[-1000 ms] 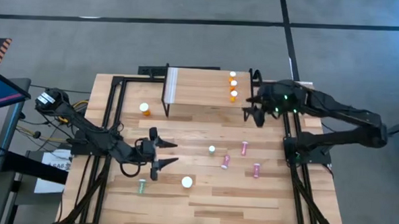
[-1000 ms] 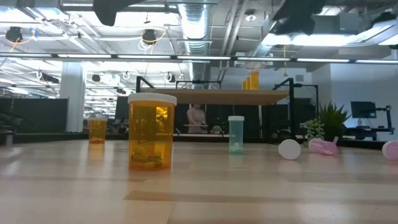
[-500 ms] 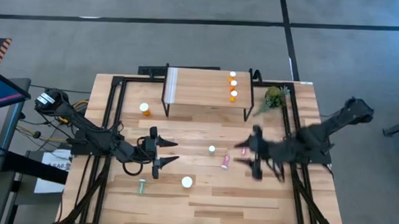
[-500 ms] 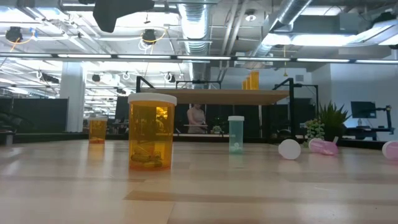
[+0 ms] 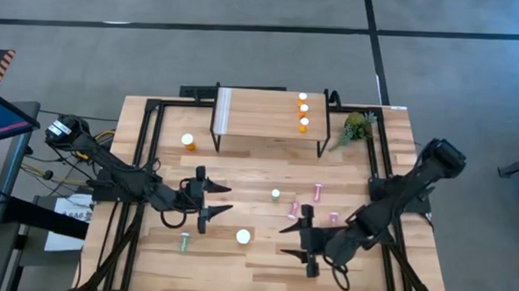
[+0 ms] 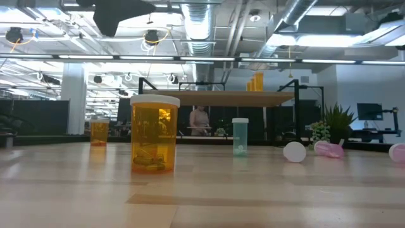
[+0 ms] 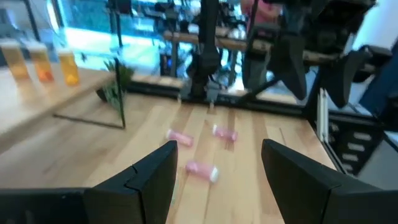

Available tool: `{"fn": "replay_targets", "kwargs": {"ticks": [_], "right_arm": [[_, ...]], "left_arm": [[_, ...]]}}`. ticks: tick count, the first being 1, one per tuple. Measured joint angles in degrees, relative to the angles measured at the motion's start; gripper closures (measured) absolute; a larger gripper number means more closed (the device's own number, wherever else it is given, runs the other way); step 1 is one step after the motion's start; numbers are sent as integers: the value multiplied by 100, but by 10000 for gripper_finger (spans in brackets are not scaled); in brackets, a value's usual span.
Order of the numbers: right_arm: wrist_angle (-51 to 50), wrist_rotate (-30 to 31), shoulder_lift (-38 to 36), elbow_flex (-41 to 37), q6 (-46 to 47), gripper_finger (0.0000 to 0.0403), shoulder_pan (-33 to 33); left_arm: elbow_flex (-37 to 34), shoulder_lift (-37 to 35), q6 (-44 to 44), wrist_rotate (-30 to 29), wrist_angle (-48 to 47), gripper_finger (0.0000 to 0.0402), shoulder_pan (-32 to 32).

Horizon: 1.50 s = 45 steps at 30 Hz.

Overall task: Pick and place medicine bottles onto shelf by color
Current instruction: Put the bottom big orange pill bottle on the shelf

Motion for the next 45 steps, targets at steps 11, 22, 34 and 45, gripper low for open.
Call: {"fn": "replay_targets", "kwargs": {"ticks": [11,22,34,45], "right_arm": [[261,-140,254,-10,-300,154,-340],[420,-317,664,0,-294,154,-525],[533,-345,746,0,-301,154,-677],[525,-345,796,-2,-296,154,-674]], "left_arm": [[0,0,-602,206,-809,180,200],[0,0,-914,19,-1239,180,278],[0,0,-996,-78,-1515,180,386],[0,0,-1045,-77,-1542,180,407]]}}
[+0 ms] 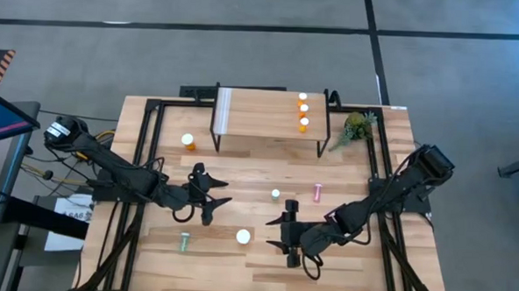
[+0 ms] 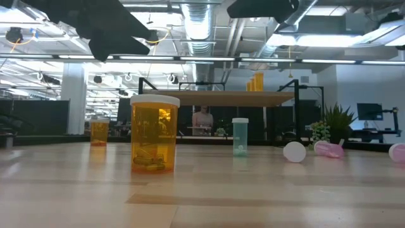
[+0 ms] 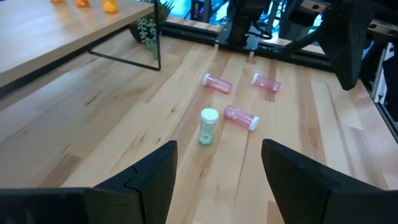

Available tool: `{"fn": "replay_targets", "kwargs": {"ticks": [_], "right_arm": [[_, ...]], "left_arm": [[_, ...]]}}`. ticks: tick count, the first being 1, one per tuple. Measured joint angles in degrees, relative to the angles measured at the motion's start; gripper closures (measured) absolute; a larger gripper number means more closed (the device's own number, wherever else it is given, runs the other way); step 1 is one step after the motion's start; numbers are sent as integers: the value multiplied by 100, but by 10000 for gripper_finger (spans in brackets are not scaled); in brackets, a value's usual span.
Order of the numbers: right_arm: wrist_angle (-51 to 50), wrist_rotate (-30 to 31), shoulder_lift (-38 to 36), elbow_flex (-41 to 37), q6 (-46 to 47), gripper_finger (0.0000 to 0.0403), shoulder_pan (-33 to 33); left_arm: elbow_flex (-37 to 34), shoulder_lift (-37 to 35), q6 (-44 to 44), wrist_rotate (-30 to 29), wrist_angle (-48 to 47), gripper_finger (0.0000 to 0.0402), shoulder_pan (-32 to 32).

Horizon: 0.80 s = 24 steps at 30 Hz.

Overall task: Pick and place medicine bottles onto shelf by color
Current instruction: Put the bottom big orange pill bottle on the shelf

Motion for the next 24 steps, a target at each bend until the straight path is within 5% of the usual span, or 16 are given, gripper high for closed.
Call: {"fn": "replay_targets", "kwargs": {"ticks": [24], "right_arm": [[-128,6,-2,0,99,154,-50]], "left_arm": [[0,0,-72,-3,0,180,2]]}}
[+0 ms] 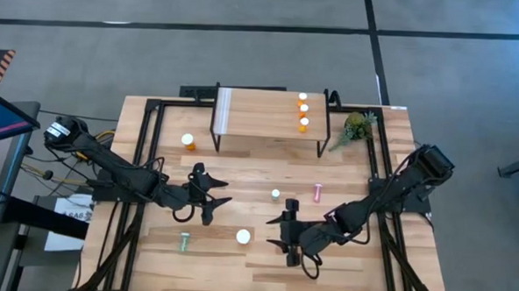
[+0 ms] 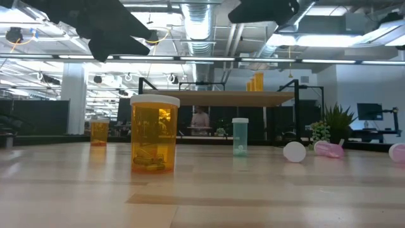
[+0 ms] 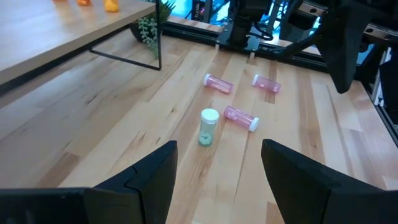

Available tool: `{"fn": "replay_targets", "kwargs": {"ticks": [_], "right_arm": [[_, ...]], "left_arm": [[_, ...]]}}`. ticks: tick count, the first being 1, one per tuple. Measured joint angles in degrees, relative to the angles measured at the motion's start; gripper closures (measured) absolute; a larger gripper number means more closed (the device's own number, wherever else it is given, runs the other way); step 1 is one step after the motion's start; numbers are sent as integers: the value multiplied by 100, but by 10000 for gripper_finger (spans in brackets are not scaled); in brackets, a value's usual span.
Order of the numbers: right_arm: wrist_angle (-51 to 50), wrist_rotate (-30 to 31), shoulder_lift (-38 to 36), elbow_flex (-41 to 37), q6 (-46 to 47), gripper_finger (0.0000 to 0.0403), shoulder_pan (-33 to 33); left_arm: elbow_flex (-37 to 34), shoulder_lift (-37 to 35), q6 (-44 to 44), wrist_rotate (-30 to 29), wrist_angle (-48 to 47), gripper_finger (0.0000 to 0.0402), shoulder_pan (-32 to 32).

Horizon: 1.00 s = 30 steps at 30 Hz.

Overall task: Pick and place medicine bottles onto shelf by color
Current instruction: Put the bottom big orange pill bottle on the shelf

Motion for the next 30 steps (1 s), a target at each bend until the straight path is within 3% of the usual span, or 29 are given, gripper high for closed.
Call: {"fn": "replay_targets", "kwargs": {"ticks": [14,22,30], "right_arm": [[-83,9,-2,0,99,154,-26],[-85,9,-2,0,58,154,-28],[-90,9,-2,0,54,154,-25]], "left_arm": [[0,0,-126,13,-122,180,2],[4,0,187,1074,676,180,-58],[431,299,472,1088,536,180,-295]]}}
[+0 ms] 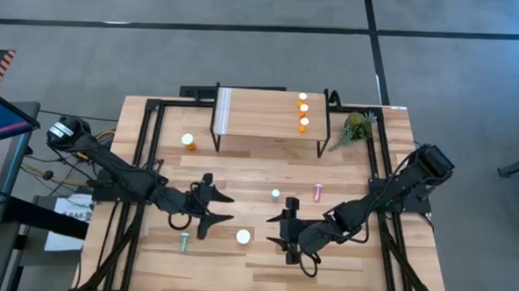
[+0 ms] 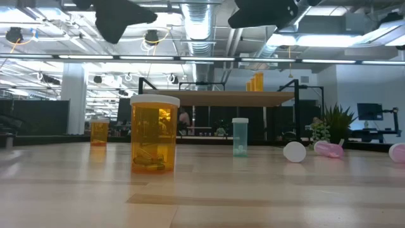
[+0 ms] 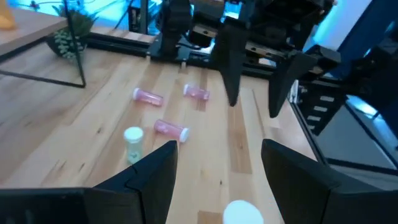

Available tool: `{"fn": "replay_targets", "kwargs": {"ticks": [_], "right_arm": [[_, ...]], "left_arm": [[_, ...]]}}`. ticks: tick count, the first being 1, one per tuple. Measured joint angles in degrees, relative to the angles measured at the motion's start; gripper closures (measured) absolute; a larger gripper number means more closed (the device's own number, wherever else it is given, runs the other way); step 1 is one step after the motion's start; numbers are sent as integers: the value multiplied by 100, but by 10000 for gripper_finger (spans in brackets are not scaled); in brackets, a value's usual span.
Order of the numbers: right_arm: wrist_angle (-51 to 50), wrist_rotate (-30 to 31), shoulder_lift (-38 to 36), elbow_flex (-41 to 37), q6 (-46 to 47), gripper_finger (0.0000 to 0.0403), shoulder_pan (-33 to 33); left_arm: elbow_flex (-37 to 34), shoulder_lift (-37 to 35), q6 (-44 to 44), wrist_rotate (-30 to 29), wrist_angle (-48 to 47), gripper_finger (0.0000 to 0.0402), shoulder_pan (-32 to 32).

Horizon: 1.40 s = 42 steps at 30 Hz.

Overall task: Pick and place medicine bottles onto shelf by color
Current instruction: Put the bottom big orange pill bottle on the shelf

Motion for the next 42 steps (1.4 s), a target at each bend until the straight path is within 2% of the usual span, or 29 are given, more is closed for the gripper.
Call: {"fn": "replay_targets", "kwargs": {"ticks": [5,10,15,18,21,29,34,40,42], "right_arm": [[-81,0,-2,0,4,154,3],[-323,51,-108,3,137,154,108],[-525,185,-365,13,255,154,244],[-982,282,-781,-2,549,154,396],[-1455,584,-1223,2,891,154,667],[-1601,1810,-1793,4,990,154,1503],[-1626,2052,-1708,4,992,154,1724],[-1627,2090,-1576,0,1013,154,1720],[-1611,2105,-1582,0,1034,154,1663]], "left_arm": [[780,662,301,276,-869,180,-115],[1478,1229,199,319,-1963,180,-233],[1913,1748,-6,462,-2157,180,-237],[2258,2115,-12,645,-2535,176,-200],[2688,2458,-39,785,-3190,166,-198],[3701,3035,138,842,-4505,127,-252],[3777,3104,-11,1326,-4562,107,-178],[3755,3255,-103,1353,-4839,104,-90],[3766,3334,15,1271,-4637,104,-54]]}}
